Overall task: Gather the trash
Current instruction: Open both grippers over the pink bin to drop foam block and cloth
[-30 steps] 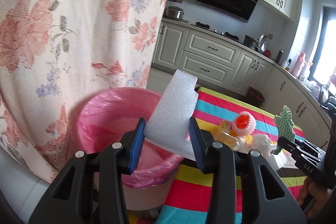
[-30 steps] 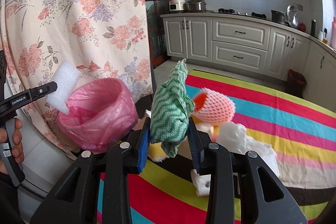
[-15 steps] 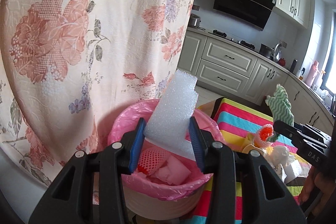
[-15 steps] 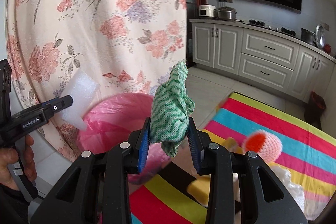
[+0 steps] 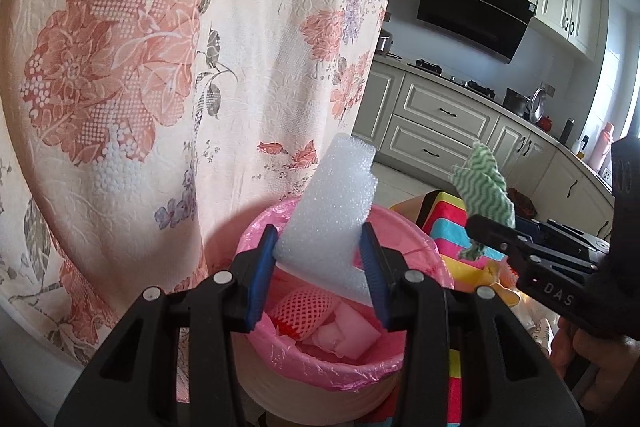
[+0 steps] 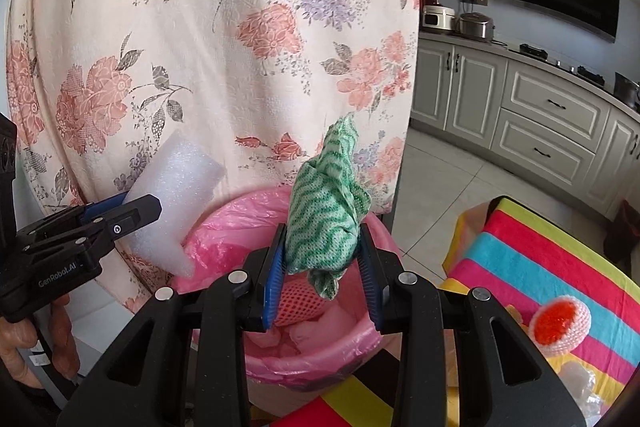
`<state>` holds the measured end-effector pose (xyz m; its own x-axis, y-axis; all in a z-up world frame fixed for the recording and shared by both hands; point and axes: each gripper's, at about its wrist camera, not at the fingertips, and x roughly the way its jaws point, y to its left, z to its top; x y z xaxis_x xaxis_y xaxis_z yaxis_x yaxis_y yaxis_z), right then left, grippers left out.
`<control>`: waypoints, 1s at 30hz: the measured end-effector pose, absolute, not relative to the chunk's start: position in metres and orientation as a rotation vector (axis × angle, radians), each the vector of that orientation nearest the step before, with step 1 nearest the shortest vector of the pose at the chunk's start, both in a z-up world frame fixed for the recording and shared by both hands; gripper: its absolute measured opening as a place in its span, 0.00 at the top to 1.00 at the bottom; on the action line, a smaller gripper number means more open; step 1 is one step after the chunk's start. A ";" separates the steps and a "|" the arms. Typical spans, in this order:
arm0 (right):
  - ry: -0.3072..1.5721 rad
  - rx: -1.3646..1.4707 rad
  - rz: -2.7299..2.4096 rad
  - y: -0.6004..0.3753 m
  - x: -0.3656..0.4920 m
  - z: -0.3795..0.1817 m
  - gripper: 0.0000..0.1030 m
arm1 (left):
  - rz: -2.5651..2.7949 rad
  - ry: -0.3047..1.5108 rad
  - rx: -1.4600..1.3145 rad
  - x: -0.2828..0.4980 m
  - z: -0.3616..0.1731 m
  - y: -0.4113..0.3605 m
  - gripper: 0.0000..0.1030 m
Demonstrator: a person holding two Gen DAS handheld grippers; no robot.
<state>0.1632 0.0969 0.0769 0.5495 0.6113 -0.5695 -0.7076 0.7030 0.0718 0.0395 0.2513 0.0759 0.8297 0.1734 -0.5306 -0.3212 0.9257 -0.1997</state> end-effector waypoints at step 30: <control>0.582 -0.123 0.638 0.018 0.149 0.073 0.32 | 0.218 0.562 -0.285 0.045 0.065 0.220 0.47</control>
